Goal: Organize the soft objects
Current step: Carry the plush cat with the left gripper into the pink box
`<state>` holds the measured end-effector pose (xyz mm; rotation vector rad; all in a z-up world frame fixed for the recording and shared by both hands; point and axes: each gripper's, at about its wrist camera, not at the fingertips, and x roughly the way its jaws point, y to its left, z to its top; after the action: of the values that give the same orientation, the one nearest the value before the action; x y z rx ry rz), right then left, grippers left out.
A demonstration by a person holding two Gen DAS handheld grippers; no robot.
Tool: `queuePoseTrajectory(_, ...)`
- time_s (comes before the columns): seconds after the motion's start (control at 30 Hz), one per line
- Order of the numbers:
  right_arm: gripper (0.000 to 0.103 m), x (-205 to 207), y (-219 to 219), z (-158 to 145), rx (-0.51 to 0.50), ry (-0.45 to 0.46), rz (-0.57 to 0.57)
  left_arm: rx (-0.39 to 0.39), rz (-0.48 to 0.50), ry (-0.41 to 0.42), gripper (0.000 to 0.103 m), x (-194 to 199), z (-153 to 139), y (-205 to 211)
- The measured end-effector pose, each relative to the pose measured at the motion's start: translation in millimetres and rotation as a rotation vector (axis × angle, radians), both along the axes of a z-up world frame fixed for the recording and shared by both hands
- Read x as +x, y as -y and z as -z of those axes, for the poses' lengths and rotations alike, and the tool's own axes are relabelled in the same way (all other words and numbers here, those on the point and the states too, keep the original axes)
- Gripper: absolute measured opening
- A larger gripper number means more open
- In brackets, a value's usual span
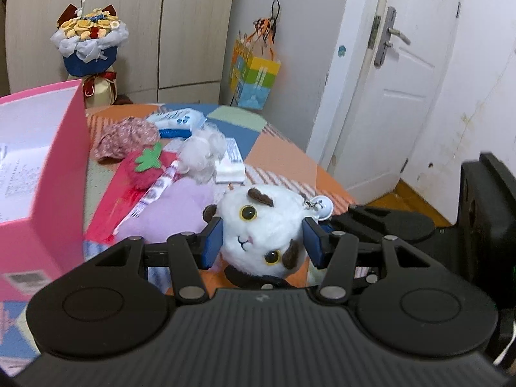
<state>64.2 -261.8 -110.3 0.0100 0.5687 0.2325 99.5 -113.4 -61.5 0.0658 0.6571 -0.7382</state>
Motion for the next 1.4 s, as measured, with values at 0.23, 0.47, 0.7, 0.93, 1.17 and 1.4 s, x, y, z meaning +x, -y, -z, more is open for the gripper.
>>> queuePoseTrajectory(0.23,0.071,-22,-35,-27,-0.094,-0.031,-0.096,0.031,-0.026,-0.033,0.052,-26,-25,-34)
queuePoseTrajectory(0.47,0.071,-38,-69,-50,-0.093,-0.061,-0.218,0.071,-0.068,-0.073,0.052,-47,-44,-76)
queuePoseTrajectory(0.7,0.071,-47,-109,-67,-0.074,-0.076,-0.371,0.092,-0.133,-0.123,0.052,-61,-66,-125)
queuePoseTrajectory(0.93,0.072,-30,-140,-93,-0.075,-0.028,-0.452,0.056,-0.174,-0.103,0.052,-41,-89,-160)
queuePoseTrajectory(1.17,0.073,16,-154,-117,-0.088,0.026,-0.454,0.045,-0.156,-0.050,0.052,10,-114,-170)
queuePoseTrajectory(1.4,0.078,83,-158,-127,-0.125,0.068,-0.465,0.000,-0.149,-0.061,0.052,84,-114,-176)
